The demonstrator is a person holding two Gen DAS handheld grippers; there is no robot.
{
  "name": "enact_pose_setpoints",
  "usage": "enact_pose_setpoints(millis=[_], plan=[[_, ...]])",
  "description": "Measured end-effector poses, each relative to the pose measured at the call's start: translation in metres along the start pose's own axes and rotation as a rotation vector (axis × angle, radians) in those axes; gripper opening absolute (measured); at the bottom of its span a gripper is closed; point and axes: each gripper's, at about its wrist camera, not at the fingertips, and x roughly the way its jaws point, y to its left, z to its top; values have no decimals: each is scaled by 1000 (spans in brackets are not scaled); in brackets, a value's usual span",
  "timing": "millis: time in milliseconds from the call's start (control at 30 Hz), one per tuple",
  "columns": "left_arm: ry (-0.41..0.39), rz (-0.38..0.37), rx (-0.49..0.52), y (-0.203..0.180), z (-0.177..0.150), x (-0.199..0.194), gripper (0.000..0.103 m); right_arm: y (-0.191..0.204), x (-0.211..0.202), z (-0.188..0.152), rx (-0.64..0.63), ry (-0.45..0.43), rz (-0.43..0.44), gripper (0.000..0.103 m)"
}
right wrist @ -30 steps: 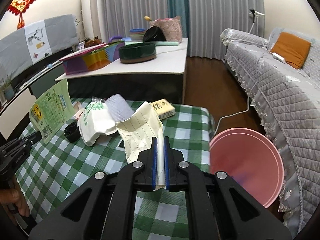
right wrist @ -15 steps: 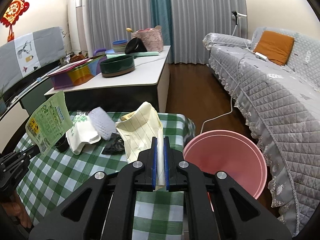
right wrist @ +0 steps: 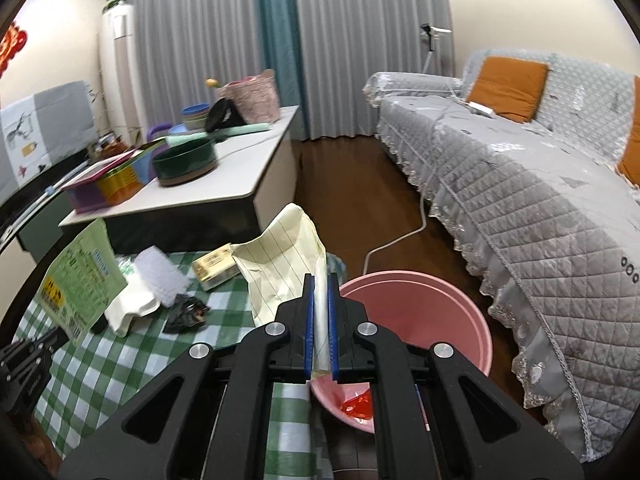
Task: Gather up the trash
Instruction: 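Carry the paper and packet over the pink bucket and open both tools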
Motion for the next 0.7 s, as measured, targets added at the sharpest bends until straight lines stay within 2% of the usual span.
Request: enact_pose_setpoints(millis=[367, 700], plan=[[6, -65, 41, -27, 6, -2, 1, -42, -9, 18, 73, -43, -86, 6], [14, -167, 97, -78, 22, 2, 1, -84, -13, 30, 134, -53, -149, 6]])
